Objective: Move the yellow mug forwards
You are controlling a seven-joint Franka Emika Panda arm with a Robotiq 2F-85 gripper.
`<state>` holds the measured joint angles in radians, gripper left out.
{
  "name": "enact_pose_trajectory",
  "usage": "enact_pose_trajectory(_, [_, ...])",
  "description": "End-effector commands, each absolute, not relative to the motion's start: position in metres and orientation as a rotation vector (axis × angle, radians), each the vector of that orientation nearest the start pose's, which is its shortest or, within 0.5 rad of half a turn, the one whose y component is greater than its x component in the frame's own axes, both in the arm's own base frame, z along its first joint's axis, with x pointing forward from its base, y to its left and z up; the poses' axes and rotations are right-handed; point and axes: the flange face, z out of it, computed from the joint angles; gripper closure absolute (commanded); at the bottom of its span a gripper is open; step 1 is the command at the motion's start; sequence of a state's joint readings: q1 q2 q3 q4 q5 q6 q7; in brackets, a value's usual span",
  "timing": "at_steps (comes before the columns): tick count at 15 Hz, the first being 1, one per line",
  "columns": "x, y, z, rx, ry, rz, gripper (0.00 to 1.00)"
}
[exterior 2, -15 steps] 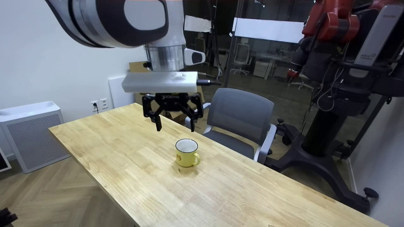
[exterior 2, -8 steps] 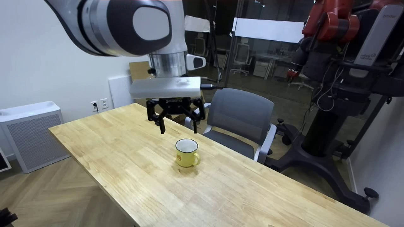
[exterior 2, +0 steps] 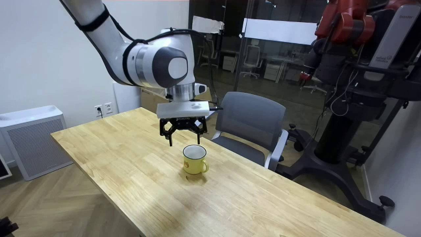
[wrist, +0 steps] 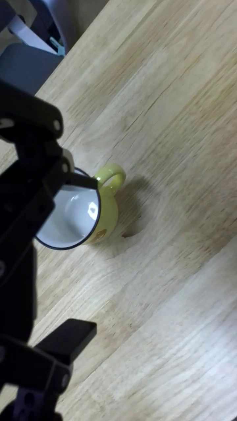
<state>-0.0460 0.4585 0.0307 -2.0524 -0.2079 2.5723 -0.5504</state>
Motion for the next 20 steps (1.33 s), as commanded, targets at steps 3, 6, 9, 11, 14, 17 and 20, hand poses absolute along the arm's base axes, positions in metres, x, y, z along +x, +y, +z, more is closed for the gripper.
enact_pose_trajectory(3, [0.612,0.003,0.208,-3.047,-1.144,-0.042,0.0])
enact_pose_trajectory(6, [0.617,0.0,0.204,-3.056,-1.131,-0.042,0.0])
enact_pose_trajectory(9, [0.628,0.004,0.185,-3.055,-1.161,-0.073,0.0])
enact_pose_trajectory(11, [0.634,0.006,0.172,-3.046,-1.2,-0.069,0.0])
enact_pose_trajectory(14, [0.646,0.01,0.151,-3.016,-1.285,-0.013,0.0])
enact_pose_trajectory(17, [0.659,0.019,0.135,-2.976,-1.33,0.011,0.0])
enact_pose_trajectory(20, [0.67,0.029,0.122,-2.94,-1.373,0.043,0.0])
